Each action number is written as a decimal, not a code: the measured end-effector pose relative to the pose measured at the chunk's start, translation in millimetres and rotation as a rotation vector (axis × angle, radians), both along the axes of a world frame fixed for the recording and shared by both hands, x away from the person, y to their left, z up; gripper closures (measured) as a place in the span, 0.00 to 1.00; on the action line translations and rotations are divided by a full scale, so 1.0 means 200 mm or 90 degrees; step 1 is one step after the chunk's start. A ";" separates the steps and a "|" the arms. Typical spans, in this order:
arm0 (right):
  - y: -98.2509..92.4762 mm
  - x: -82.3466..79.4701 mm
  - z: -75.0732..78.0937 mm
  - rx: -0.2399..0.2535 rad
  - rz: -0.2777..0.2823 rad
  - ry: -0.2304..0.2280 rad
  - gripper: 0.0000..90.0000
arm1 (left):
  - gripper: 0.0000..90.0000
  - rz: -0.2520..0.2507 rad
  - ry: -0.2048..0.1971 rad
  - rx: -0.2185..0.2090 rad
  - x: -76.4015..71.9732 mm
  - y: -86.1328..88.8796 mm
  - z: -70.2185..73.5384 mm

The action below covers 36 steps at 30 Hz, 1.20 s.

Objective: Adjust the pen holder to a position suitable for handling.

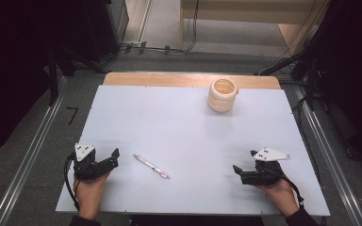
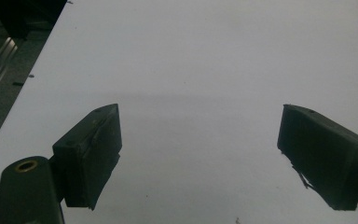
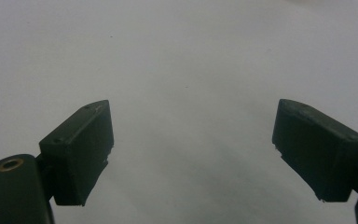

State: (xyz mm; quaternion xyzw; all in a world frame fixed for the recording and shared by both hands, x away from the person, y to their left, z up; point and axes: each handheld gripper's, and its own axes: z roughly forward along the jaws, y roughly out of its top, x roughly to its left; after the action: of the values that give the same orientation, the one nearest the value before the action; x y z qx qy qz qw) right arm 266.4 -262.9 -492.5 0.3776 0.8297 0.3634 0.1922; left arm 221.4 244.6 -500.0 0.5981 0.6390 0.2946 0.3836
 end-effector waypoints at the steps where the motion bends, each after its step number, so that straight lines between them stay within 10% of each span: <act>1: 0.01 0.00 0.00 0.000 0.004 -0.002 0.13 | 0.16 0.000 0.000 0.000 0.00 0.00 0.00; 36: 0.30 -0.04 -0.02 -0.002 0.090 0.003 0.13 | 0.16 -0.002 -0.001 -0.001 0.00 0.00 0.00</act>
State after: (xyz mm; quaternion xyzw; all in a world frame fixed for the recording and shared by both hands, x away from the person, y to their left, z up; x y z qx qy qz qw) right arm 259.3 -202.3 -495.8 0.3184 0.8556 0.3736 0.1645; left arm 221.3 244.5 -500.3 0.5985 0.6382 0.2942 0.3845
